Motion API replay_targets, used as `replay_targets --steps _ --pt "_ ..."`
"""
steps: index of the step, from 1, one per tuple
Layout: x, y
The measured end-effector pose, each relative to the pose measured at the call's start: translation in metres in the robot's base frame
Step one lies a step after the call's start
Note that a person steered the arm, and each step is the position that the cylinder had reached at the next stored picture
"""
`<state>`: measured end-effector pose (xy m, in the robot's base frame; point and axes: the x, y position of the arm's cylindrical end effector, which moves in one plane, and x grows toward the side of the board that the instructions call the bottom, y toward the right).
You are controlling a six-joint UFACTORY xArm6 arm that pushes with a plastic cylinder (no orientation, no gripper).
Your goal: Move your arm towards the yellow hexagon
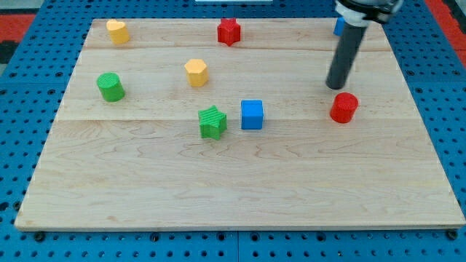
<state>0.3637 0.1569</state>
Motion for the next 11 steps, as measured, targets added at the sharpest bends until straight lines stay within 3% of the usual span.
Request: replay_targets --steps 4,7,8,9,10,11 --pt "-0.005 -0.020" --pt "0.013 -0.073" --pt "0.017 -0.122" --pt "-0.029 -0.149" --pt "-0.040 -0.198" --pt "-0.007 -0.271"
